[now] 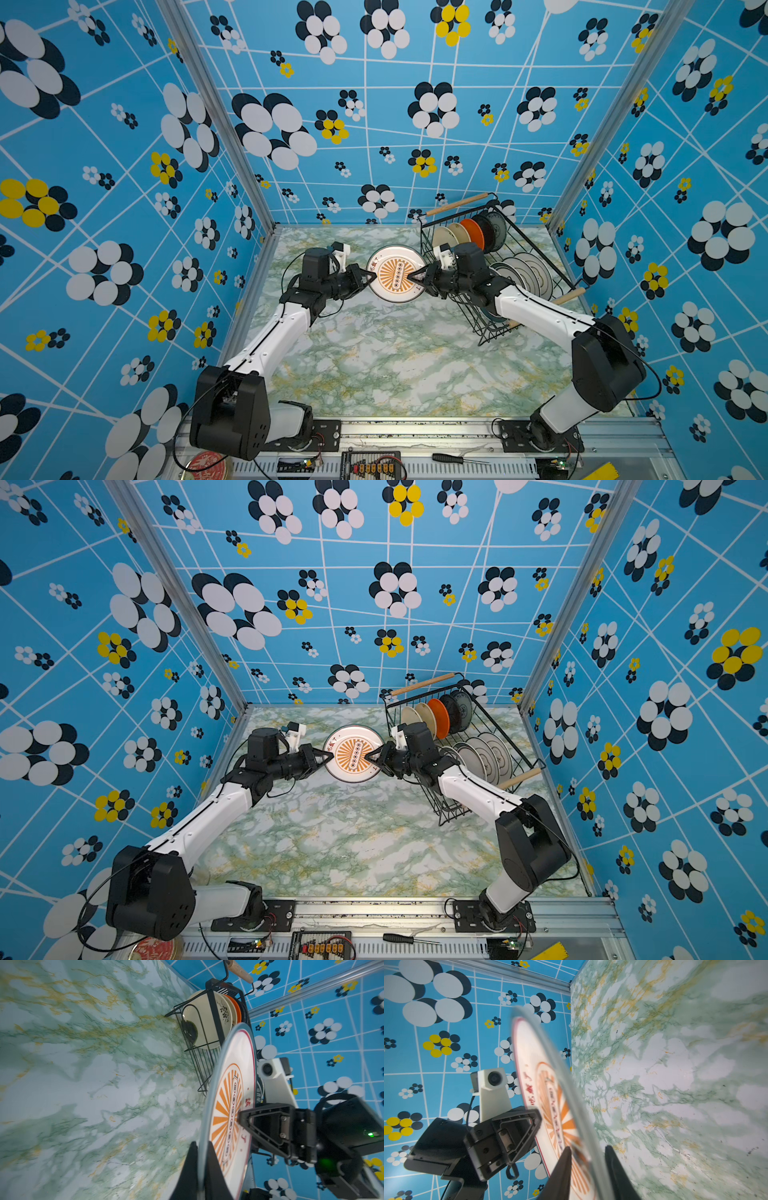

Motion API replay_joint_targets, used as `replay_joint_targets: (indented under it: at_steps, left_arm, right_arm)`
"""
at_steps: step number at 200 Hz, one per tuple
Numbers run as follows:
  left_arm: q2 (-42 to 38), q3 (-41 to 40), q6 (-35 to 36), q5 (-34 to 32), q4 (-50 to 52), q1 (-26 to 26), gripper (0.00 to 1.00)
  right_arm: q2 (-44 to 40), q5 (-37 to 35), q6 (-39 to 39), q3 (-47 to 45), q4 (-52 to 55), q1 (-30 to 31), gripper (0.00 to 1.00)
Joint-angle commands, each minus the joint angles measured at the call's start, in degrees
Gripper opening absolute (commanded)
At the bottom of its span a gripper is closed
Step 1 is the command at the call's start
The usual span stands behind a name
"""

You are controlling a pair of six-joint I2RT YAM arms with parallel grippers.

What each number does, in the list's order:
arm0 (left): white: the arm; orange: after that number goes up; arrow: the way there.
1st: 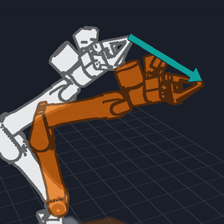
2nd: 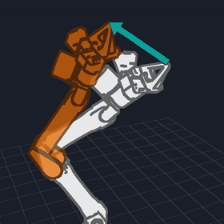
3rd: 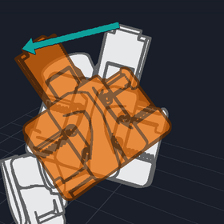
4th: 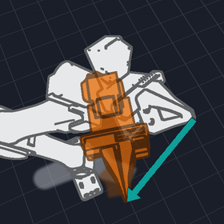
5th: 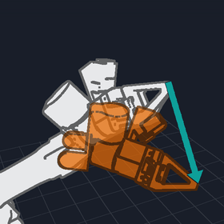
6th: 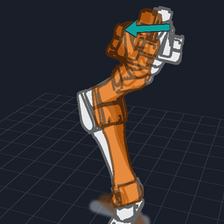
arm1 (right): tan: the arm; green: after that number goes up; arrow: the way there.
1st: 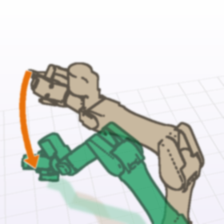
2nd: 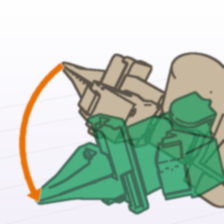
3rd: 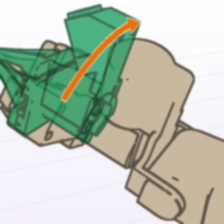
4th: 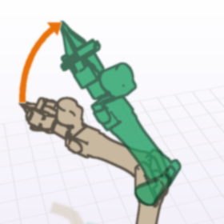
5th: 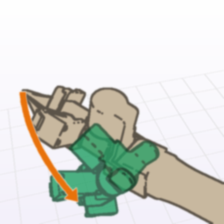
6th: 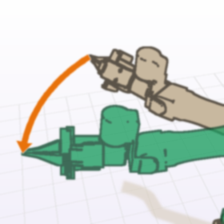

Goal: Unload the plates from the dish rack
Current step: Place a plate at the center of the table.

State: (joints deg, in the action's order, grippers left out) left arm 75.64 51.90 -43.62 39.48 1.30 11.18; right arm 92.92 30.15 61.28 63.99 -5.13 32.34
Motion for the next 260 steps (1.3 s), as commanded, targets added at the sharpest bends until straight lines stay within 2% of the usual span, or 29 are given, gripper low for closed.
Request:
replay_joint_targets:
  at_steps: [1,24,42,68,82,104,134,174,232,260]
  left_arm:
    - [0.4,0.0,2.2,4.0,3.2,-0.6,0.00]
    - [-0.1,-0.2,2.0,4.2,3.6,-1.4,0.00]
    - [-0.8,0.0,2.5,4.3,5.4,-2.5,0.00]
    - [-2.8,0.1,4.1,3.6,9.6,-5.0,0.00]
    - [-3.9,0.1,5.3,3.1,12.5,-6.7,0.00]
    - [-5.4,-0.2,7.6,1.4,16.8,-8.2,0.00]
    - [-6.0,-1.3,9.1,-2.7,20.6,-8.6,0.00]
    - [-4.8,-3.9,9.1,-7.8,20.3,-8.8,0.00]
    - [-1.4,-6.4,8.1,-9.8,16.6,-8.8,0.00]
    - [1.1,-7.1,9.0,-11.4,15.8,-8.8,0.00]
  right_arm:
    - [0.4,0.6,-0.1,2.6,-4.4,1.1,0.38]
    - [0.8,0.1,0.1,2.8,-4.4,1.1,0.45]
    - [0.8,-1.3,-0.9,3.1,-2.2,1.1,0.57]
    - [0.1,-6.1,-7.9,6.9,9.9,1.1,0.66]
    - [-0.5,-11.4,-13.3,10.4,19.8,1.1,0.69]
    - [-1.0,-19.5,-20.1,15.9,31.7,1.1,0.71]
    - [-2.5,-26.8,-25.6,21.9,42.8,1.1,0.72]
    - [-3.2,-38.7,-32.3,29.9,56.5,1.1,0.72]
    - [-2.4,-51.9,-37.2,33.0,65.2,0.8,0.76]
    - [-1.9,-53.3,-37.9,32.5,65.8,-0.2,0.77]
